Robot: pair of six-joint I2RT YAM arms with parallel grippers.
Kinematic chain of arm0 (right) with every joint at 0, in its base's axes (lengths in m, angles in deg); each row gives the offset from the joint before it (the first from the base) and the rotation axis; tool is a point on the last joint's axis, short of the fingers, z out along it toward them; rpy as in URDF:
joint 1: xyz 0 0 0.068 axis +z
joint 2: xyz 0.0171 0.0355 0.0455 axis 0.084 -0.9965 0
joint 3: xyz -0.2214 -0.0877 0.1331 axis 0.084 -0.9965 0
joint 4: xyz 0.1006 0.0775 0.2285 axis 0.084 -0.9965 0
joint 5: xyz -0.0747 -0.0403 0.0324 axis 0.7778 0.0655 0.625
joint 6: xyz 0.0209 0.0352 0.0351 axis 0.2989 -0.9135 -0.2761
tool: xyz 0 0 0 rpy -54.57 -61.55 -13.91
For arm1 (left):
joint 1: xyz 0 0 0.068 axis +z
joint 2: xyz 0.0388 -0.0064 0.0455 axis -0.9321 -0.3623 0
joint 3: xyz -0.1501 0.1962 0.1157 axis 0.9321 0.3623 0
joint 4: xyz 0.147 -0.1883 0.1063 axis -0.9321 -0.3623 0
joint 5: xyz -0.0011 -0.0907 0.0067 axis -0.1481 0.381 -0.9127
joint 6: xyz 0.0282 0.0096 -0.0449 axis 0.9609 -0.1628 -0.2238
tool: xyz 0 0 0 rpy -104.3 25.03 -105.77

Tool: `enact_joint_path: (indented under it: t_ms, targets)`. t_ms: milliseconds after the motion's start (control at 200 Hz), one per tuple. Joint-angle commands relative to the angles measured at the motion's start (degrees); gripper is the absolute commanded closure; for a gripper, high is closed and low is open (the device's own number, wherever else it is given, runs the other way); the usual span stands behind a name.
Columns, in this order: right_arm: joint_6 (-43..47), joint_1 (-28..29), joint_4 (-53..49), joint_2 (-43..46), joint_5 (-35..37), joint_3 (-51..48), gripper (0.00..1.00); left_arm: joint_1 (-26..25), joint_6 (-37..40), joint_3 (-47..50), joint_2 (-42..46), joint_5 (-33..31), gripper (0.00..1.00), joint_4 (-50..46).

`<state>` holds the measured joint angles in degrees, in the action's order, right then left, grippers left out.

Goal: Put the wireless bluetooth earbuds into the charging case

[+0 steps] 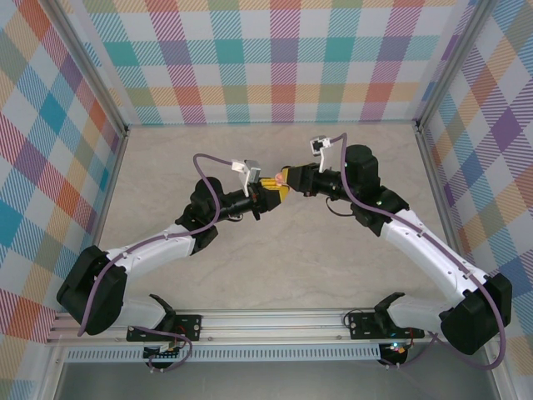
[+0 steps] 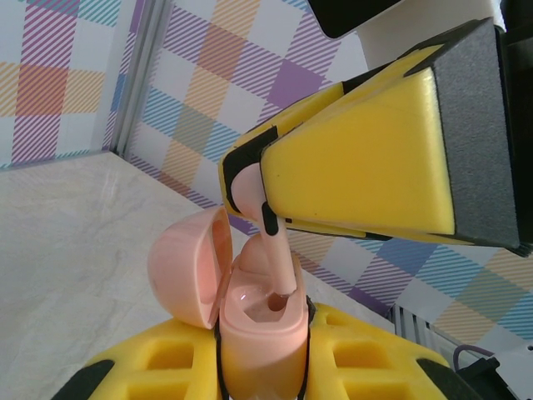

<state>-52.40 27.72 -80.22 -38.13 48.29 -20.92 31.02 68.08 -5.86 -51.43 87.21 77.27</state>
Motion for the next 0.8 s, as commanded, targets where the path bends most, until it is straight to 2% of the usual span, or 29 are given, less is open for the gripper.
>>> enact_joint_path:
  t_ms: [0,295,795]
  targets:
    - [1.9,0.5,-0.7,0.4,0.9,0.7,0.73,-0.4,0.0,-1.9,1.7,-0.1,0.94,1.1]
    - [3.0,0.7,-2.0,0.7,1.2,0.4,0.73,-0.4,0.1,-1.7,2.2,-1.0,0.94,0.7]
    - [3.7,0.9,-3.3,0.8,0.4,1.4,0.65,-0.4,0.8,-2.2,1.9,0.4,0.94,-0.2]
